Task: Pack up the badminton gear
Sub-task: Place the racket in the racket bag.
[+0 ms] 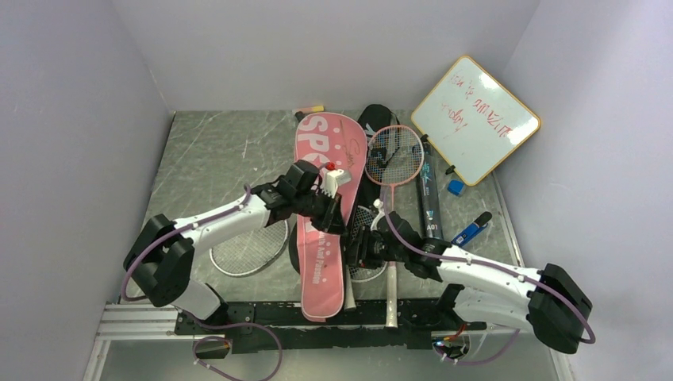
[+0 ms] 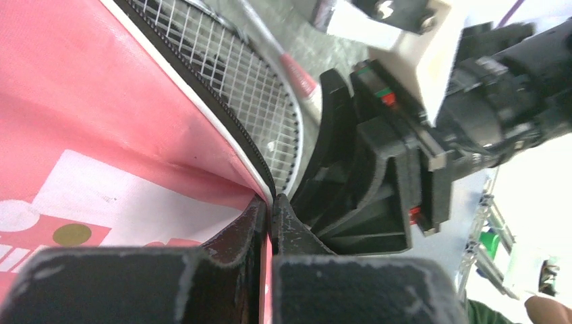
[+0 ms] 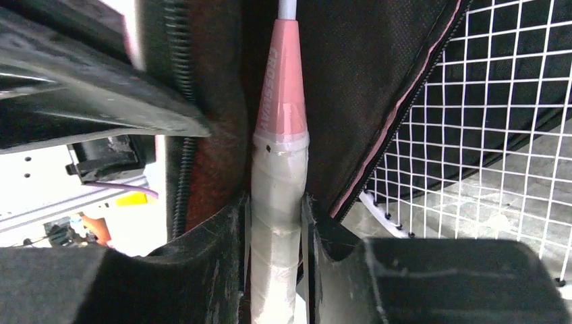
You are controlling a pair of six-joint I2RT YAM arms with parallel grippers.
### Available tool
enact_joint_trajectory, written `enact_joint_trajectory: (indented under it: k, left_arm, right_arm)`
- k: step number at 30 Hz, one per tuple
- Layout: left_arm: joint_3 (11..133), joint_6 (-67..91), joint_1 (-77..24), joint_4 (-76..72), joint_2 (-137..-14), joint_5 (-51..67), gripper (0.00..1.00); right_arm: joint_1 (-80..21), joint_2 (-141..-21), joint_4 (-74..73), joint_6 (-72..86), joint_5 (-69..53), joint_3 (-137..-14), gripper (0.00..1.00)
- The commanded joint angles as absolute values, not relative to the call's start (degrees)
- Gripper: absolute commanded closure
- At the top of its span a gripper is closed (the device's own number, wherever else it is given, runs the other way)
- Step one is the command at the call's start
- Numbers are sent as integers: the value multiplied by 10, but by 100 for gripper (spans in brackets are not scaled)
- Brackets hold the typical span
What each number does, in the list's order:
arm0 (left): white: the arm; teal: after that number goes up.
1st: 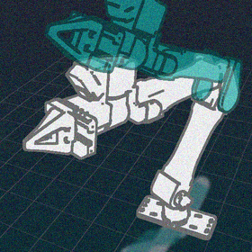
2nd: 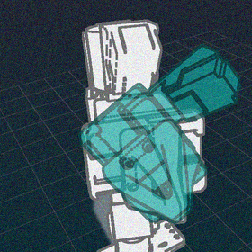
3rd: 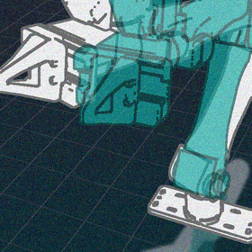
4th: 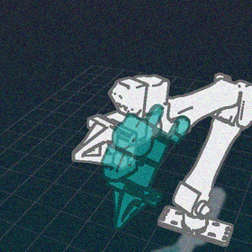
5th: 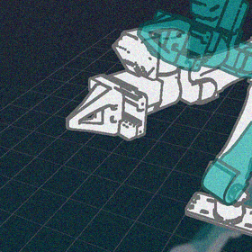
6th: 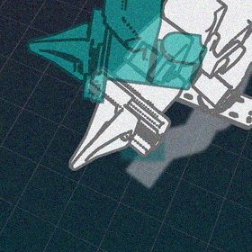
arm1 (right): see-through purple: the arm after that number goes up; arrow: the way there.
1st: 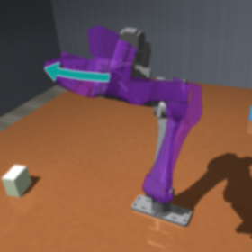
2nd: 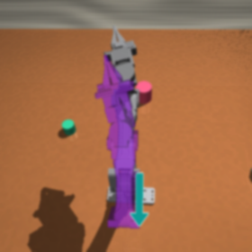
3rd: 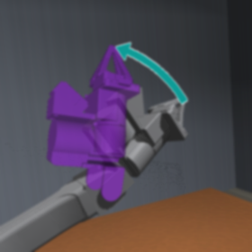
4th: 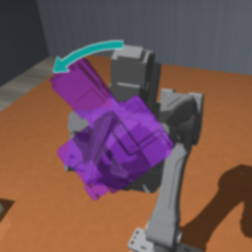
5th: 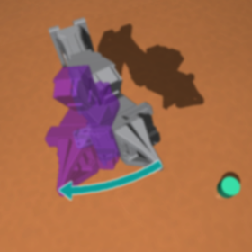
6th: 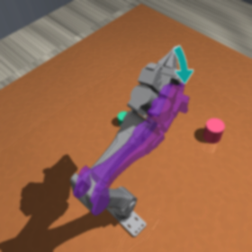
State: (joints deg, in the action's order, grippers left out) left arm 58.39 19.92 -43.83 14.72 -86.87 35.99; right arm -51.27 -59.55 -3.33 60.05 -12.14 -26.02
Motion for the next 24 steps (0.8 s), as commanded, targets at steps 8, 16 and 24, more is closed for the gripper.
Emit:
enact_joint_trajectory:
  k: [8, 16, 24]
  left_arm:
    - [572, 302, -479, -4, -807, 462, 95]
    - [539, 305, -484, -14, -795, 490, 95]
    - [447, 545, -491, -353, -783, 552, 95]
  right_arm:
    - [-514, -487, 53, 677, -35, -254, 98]
    - [-514, -418, -29, 684, 42, -278, 100]
    - [-514, -456, 80, 712, 16, -253, 100]
